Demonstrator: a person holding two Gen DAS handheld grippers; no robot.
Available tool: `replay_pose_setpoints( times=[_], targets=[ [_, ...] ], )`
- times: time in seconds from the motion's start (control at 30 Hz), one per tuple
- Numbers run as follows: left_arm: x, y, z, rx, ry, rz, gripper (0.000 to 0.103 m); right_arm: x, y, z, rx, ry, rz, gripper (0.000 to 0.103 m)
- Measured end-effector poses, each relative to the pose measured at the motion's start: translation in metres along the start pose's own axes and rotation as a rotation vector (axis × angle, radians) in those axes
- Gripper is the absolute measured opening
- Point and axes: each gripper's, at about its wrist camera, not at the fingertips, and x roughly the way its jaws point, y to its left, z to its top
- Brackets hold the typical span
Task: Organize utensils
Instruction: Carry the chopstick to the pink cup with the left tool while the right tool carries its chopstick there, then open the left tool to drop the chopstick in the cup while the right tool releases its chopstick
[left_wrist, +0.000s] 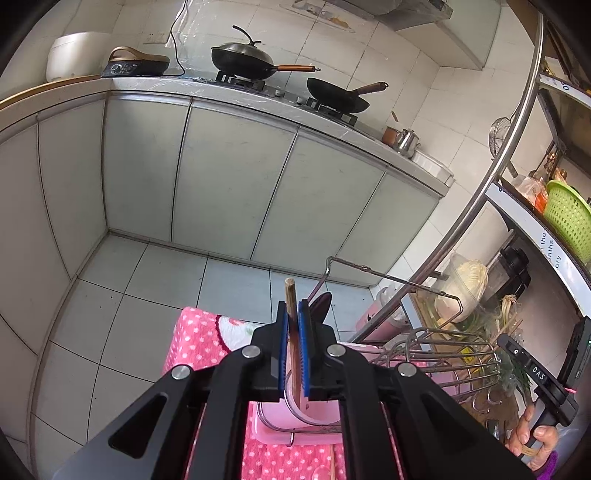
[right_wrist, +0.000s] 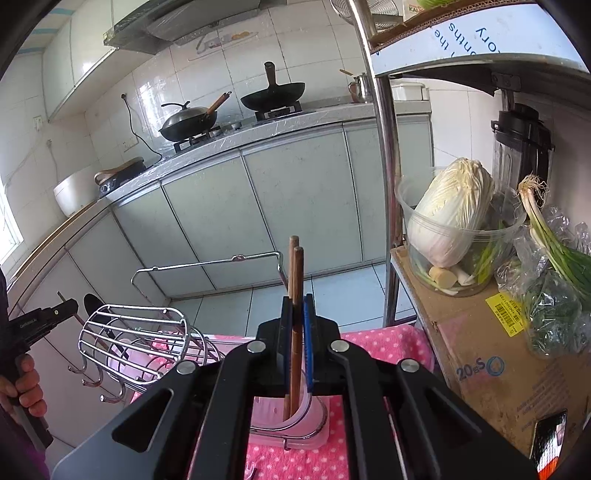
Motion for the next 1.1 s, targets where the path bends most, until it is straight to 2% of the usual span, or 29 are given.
replay_pose_setpoints(
  times=[0.17, 0.33, 0.57, 0.77, 0.87, 0.97, 1.1],
  targets=[
    [-0.002, 0.001, 0.0, -0.029, -0.001, -0.005, 0.008, 0.002, -0.004, 0.0, 0.025, 0.033, 0.011, 0.007],
    [-0.013, 0.002, 0.0, -0.039, -0.023, -0.012, 0.02, -0.007, -0.007, 0.0, 0.046, 0.025, 0.028, 0.032],
    [-0.032, 0.007, 0.002, -0.049, -0.045, -0.005, 0.023, -0.028, -0.006, -0.004, 0.029, -0.003, 0.012, 0.033],
    [-0.057, 0.013, -0.009, -0.051, -0.058, -0.003, 0.024, -0.051, -0.002, -0.028, -0.004, -0.001, -0.007, 0.033],
    [-0.066, 0.013, -0.023, -0.044, -0.036, -0.014, 0.024, -0.058, 0.001, -0.05, -0.015, 0.023, -0.015, 0.033],
    [-0.069, 0.012, -0.043, -0.034, 0.005, -0.029, 0.024, -0.057, 0.005, -0.077, -0.015, 0.083, 0.017, 0.033],
    [-0.053, 0.005, -0.08, -0.015, 0.131, -0.064, 0.024, -0.04, 0.008, -0.115, -0.002, 0.205, 0.059, 0.033]
  ],
)
